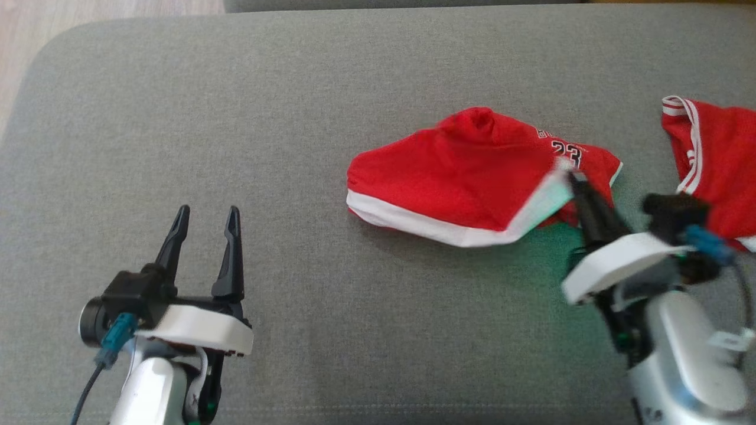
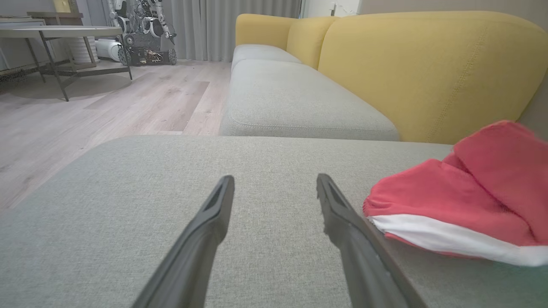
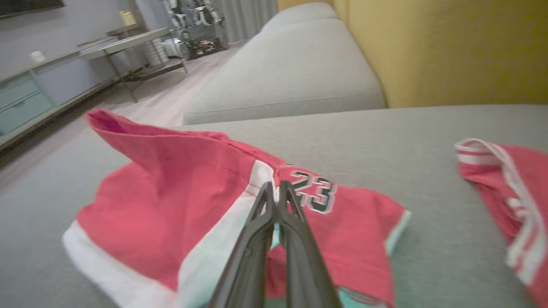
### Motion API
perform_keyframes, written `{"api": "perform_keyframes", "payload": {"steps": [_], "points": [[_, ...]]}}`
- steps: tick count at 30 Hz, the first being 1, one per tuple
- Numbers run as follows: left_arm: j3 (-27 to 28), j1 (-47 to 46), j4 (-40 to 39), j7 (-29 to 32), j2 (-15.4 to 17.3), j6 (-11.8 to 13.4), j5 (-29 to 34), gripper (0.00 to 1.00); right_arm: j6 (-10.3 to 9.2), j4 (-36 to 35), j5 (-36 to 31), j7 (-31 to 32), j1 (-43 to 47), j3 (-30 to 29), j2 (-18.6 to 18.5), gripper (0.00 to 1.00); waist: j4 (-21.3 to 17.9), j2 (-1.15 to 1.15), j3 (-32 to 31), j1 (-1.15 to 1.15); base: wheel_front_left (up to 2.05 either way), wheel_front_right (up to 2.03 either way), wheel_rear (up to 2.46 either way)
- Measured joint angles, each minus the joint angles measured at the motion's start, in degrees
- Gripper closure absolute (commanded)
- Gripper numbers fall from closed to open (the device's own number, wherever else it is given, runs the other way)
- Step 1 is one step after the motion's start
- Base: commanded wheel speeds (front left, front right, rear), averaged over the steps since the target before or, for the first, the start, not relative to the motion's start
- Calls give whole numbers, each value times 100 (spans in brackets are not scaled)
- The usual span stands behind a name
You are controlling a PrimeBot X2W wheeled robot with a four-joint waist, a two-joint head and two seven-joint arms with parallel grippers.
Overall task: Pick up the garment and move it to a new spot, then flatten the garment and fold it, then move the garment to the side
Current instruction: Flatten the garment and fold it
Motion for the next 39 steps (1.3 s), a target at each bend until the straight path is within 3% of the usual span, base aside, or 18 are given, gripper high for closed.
{"api": "perform_keyframes", "payload": {"steps": [5, 10, 11, 12, 18, 25, 39], "points": [[-1, -2, 2, -12, -5, -3, 8, 0, 0, 498, 86, -34, 7, -918, 47, 100, 13, 0, 42, 0, 0, 0, 0], [2, -5, 3, -15, -7, -45, 24, 0, 0, 1031, 293, -119, 3, -1259, 141, 97, 12, 0, 71, 0, 0, 0, 0], [3, -5, 3, -15, -7, -45, 32, 0, 0, 1094, 298, -134, 3, -1277, 148, 45, 9, 0, 75, 0, 0, 0, 0], [5, -5, 3, -15, -7, -45, 46, 0, 0, 1126, 310, -172, 2, -1278, 151, 0, 4, 0, 81, 0, 0, 0, 0], [21, -5, 3, -15, -5, -45, 56, 0, 0, 957, 279, -476, 0, -1167, 144, 0, -39, 0, 57, 0, 0, 0, 0], [37, 18, 5, -16, -5, -42, 56, 0, 0, 23, -81, -623, 163, -862, -7, 0, -90, 0, -125, 0, 0, 0, 0], [26, 310, 22, -15, 41, -33, 56, 0, 0, -1379, -313, -157, 1092, -266, -8, 0, -164, 0, -455, 0, 0, 0, 0]]}}
